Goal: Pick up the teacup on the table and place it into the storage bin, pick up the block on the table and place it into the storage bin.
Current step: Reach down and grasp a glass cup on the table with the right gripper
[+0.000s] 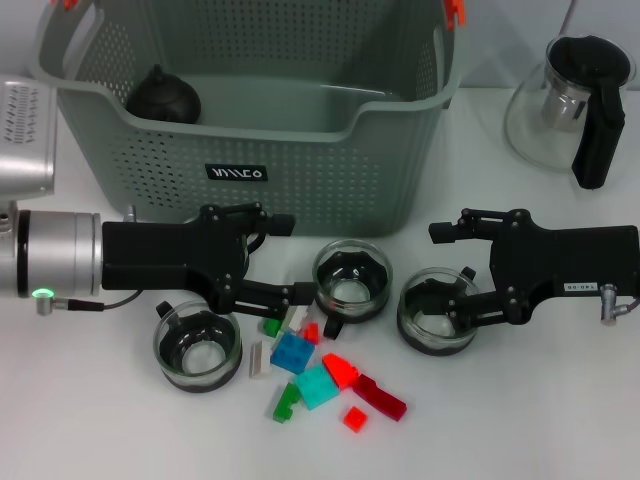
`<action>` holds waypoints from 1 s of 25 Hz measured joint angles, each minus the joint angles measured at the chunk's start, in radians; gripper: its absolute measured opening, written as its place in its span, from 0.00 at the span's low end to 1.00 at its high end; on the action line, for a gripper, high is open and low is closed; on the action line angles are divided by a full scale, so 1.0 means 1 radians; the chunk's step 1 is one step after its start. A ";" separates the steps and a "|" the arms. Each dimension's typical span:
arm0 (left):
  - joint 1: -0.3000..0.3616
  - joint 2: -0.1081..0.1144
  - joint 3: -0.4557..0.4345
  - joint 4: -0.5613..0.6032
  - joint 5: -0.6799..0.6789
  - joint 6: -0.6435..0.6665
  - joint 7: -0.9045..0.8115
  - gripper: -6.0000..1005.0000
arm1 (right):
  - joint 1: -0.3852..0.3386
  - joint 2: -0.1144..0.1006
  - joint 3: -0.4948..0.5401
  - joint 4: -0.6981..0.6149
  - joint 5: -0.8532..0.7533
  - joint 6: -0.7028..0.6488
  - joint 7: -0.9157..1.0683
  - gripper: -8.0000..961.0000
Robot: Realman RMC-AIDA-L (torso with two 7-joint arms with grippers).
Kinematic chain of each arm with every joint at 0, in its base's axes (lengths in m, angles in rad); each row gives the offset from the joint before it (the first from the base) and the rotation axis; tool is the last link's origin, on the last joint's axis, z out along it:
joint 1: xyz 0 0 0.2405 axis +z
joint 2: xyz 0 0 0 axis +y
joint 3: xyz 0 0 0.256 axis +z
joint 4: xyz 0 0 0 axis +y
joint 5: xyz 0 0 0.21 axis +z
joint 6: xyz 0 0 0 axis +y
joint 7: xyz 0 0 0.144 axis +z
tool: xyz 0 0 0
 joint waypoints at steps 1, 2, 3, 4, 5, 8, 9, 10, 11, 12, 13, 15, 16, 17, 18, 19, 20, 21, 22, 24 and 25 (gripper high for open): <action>0.000 0.000 0.000 0.000 0.001 0.000 0.000 0.93 | 0.000 0.000 0.000 0.000 0.000 0.000 0.000 0.95; 0.000 0.000 0.000 0.000 0.001 0.000 0.000 0.93 | 0.000 0.000 0.000 0.000 0.000 0.000 0.000 0.95; 0.000 -0.001 0.000 0.000 0.001 0.000 0.000 0.93 | 0.000 0.000 0.000 0.000 0.000 0.000 0.000 0.95; 0.000 -0.001 0.001 0.000 0.002 0.000 0.000 0.93 | 0.000 0.000 0.000 0.000 0.000 0.000 0.000 0.95; 0.000 -0.001 0.001 0.001 0.002 0.001 0.000 0.93 | -0.001 0.000 0.000 0.000 0.000 0.000 0.000 0.95; 0.000 -0.001 0.002 0.001 0.002 0.005 0.000 0.93 | -0.002 0.000 0.000 0.000 0.000 0.000 0.000 0.95; 0.000 -0.002 0.002 0.001 0.002 0.005 0.000 0.93 | -0.002 0.000 0.000 0.000 0.000 0.000 0.000 0.95; 0.000 -0.002 0.002 0.001 0.002 0.005 0.000 0.93 | -0.002 0.000 0.000 0.000 0.000 -0.001 0.000 0.95; 0.000 -0.002 0.002 0.001 0.002 0.006 0.000 0.93 | -0.002 0.000 0.000 0.000 0.000 -0.001 0.000 0.95; 0.000 -0.002 0.002 0.001 0.002 0.006 0.000 0.93 | -0.003 0.000 -0.001 -0.001 0.000 -0.001 0.000 0.95; 0.000 -0.002 0.002 0.001 0.002 0.006 0.000 0.93 | -0.004 0.000 -0.001 -0.004 0.000 -0.002 0.000 0.95; 0.000 -0.002 0.002 0.001 0.002 0.007 0.000 0.93 | -0.007 -0.003 -0.003 -0.011 0.000 -0.011 0.006 0.95; 0.000 -0.001 0.002 0.001 0.001 0.008 0.000 0.93 | -0.007 -0.007 -0.007 -0.016 0.000 -0.019 0.015 0.95; 0.000 -0.001 0.002 0.001 0.000 0.009 0.000 0.93 | -0.007 -0.016 -0.017 -0.023 0.000 -0.027 0.032 0.95; 0.000 -0.001 0.002 0.001 -0.001 0.011 -0.001 0.93 | -0.007 -0.021 -0.029 -0.031 0.000 -0.035 0.051 0.95; 0.000 -0.001 0.002 0.002 -0.002 0.014 -0.001 0.93 | -0.007 -0.030 -0.045 -0.041 0.000 -0.043 0.076 0.95; 0.000 -0.001 0.002 0.002 -0.002 0.016 -0.002 0.93 | -0.007 -0.037 -0.064 -0.054 -0.002 -0.052 0.102 0.95; 0.000 -0.001 0.002 0.002 -0.002 0.016 -0.002 0.93 | -0.007 -0.042 -0.081 -0.069 -0.007 -0.060 0.130 0.95; 0.000 -0.001 0.001 0.002 -0.002 0.017 -0.002 0.93 | -0.007 -0.046 -0.094 -0.084 -0.013 -0.067 0.154 0.95; 0.000 -0.001 0.002 0.002 -0.003 0.017 -0.003 0.93 | 0.000 -0.045 -0.123 -0.138 -0.063 -0.079 0.234 0.95; 0.000 -0.001 0.002 0.001 -0.004 0.017 -0.003 0.93 | 0.004 -0.042 -0.128 -0.155 -0.080 -0.080 0.253 0.95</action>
